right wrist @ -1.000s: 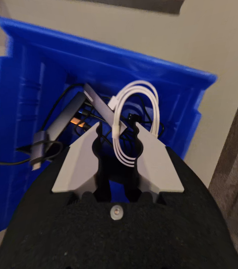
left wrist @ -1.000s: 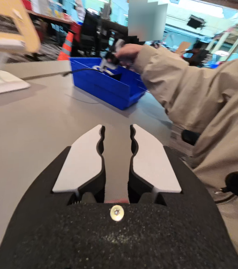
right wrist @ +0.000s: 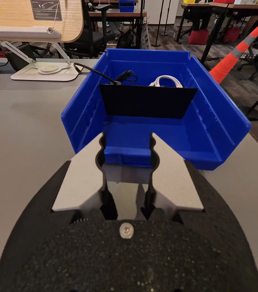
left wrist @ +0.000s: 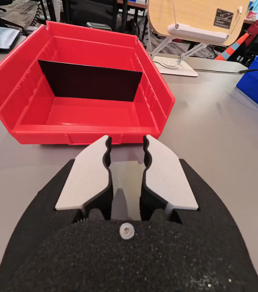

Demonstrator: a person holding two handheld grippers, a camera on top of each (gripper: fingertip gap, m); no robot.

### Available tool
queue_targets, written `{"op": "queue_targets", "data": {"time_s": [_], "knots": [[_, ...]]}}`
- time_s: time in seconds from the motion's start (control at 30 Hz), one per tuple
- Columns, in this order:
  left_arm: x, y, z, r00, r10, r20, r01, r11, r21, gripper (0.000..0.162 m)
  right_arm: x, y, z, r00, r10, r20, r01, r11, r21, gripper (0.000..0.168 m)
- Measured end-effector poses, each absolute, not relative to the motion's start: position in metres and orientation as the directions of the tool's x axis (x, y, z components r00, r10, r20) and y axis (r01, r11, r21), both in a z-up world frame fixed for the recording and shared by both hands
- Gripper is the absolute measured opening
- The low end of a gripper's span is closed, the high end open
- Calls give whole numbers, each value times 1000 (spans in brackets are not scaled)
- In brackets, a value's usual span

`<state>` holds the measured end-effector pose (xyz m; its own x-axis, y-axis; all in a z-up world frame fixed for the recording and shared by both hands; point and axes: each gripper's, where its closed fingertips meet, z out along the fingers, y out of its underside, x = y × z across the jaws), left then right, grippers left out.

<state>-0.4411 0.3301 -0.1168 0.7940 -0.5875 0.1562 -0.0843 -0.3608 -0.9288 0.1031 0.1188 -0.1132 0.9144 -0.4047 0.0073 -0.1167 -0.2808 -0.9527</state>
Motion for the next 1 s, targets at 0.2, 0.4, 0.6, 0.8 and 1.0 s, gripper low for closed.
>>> {"op": "queue_targets", "data": {"time_s": [0.2,0.4,0.6,0.8,1.0], "knots": [[-456,331,-118,838,-535,108,-113,-363,-925,34,109,118,-114,914,-404,-31,-149,-265,-953,59],[-468,335,-119,872,-490,17,-174,-342,-924,34,111,115,-112,910,-390,-138,-236,-215,-948,59],[-466,336,-120,871,-492,2,-190,-341,-921,34,107,121,-111,921,-372,-118,-209,-214,-954,62],[-464,339,-125,866,-500,-3,-202,-344,-917,34,92,130,-104,933,-351,-75,-153,-201,-967,63],[-451,340,-114,860,-499,-109,-244,-214,-946,45,19,175,-101,986,-157,-56,-87,-202,-976,76]]}}
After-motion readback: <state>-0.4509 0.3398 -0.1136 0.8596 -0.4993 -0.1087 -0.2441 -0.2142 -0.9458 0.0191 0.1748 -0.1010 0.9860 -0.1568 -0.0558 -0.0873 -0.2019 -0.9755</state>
